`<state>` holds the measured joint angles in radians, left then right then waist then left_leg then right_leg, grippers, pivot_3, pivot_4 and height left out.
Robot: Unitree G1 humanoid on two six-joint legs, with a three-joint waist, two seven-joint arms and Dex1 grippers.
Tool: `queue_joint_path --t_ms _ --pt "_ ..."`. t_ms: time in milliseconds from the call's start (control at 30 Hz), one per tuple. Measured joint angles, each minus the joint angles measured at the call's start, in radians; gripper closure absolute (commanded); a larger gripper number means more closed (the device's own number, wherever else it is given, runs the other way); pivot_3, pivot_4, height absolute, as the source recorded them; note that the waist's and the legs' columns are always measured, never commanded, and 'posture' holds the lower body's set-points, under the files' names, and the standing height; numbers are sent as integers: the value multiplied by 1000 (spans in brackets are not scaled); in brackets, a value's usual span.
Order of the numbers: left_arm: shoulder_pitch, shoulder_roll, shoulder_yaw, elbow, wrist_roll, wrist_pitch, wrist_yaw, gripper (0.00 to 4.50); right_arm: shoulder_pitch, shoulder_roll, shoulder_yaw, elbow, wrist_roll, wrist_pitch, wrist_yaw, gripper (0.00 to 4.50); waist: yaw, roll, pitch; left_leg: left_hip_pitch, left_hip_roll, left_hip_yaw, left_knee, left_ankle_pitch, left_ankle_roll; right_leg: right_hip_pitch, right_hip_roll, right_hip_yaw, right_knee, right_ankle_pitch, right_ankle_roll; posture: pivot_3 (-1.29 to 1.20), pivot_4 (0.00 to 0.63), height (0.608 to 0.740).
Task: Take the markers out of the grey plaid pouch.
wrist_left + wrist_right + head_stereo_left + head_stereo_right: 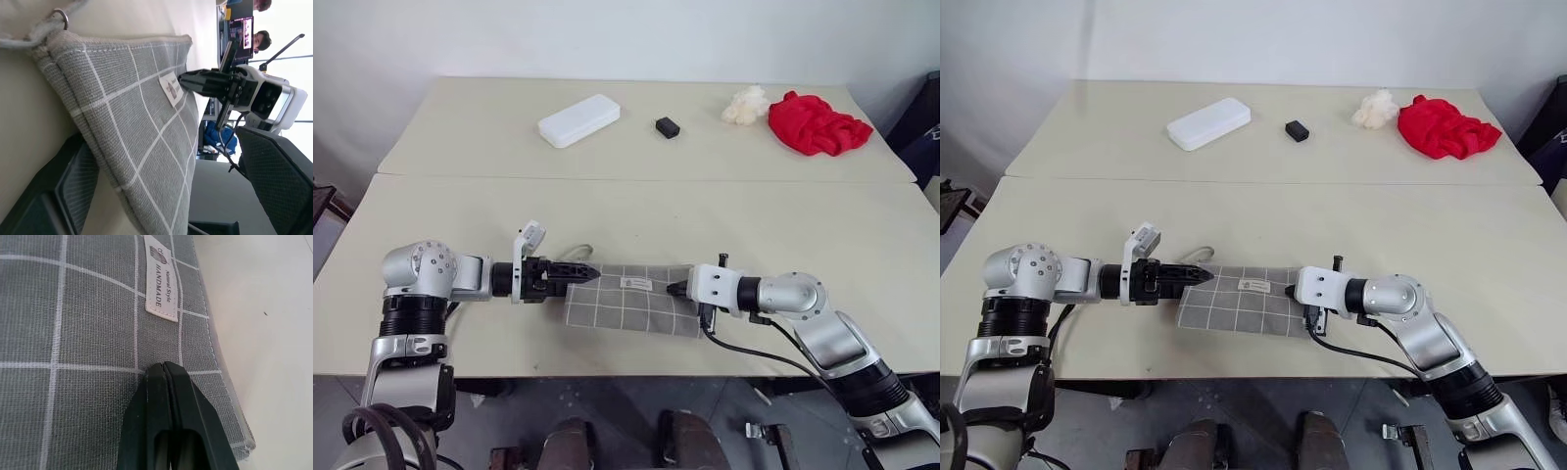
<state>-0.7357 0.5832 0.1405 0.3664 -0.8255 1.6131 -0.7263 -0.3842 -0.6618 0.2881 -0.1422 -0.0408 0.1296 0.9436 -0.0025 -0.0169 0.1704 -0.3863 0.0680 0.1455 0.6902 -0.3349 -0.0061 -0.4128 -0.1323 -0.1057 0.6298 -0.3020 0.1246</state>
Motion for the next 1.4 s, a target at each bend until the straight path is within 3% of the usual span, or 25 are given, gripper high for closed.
queue_joint_path --t_ms 67,167,600,833,933,1033,1200,1300,1333,1400 --pt "-7 -3 0 3 0 0 6 0 4 0 0 -6 0 0 0 4465 -1 0 0 0 0 0 0 0 0 0 0 0 0 0 0 0 150 740" --pt "-21 -6 -1 30 6 0 13 598 8 0 0 -11 0 0 1 4500 -1 0 0 0 0 0 0 0 0 0 0 0 0 0 0 0 150 740" --pt "-25 -14 -9 70 36 -1 4 4319 15 -16 1 -13 -13 -45 26 4500 -1 0 0 0 0 0 0 0 0 0 0 0 0 0 0 0 150 740" --pt "-15 -14 -3 60 30 0 -15 4471 33 -24 -10 -13 2 -88 44 4500 -1 0 0 0 0 0 0 0 0 0 0 0 0 0 0 0 150 740" --pt "24 -3 -2 -15 8 -42 -71 4500 67 9 -76 -37 139 -50 61 3928 -1 -1 1 0 0 0 0 0 0 0 0 0 0 0 0 0 150 740" --pt "91 54 -8 -124 19 -251 -186 4500 97 20 -196 -154 378 62 90 2977 -1 0 1 0 0 0 0 0 0 0 0 0 0 0 0 0 150 740" --pt "181 62 27 -171 146 -784 -359 4500 100 -52 -390 -261 698 366 42 1238 4 0 1 0 0 0 0 0 1 0 -1 0 -1 0 0 0 150 740" --pt "209 49 -11 -189 277 -1122 -421 4500 62 -62 -416 -277 826 529 -21 285 5 0 1 -1 0 0 0 -1 1 0 -1 0 -1 0 0 0 150 740" --pt "208 41 -42 -189 363 -1307 -427 4500 21 -60 -415 -277 892 616 -70 16 4 0 1 -1 0 0 0 -1 1 -1 -2 0 -1 0 -1 0 150 740" --pt "194 11 -71 -172 447 -1507 -419 4500 -44 -53 -416 -276 983 726 -143 16 5 1 1 -1 0 0 0 -1 2 -1 -2 0 -1 0 -1 0 150 740"
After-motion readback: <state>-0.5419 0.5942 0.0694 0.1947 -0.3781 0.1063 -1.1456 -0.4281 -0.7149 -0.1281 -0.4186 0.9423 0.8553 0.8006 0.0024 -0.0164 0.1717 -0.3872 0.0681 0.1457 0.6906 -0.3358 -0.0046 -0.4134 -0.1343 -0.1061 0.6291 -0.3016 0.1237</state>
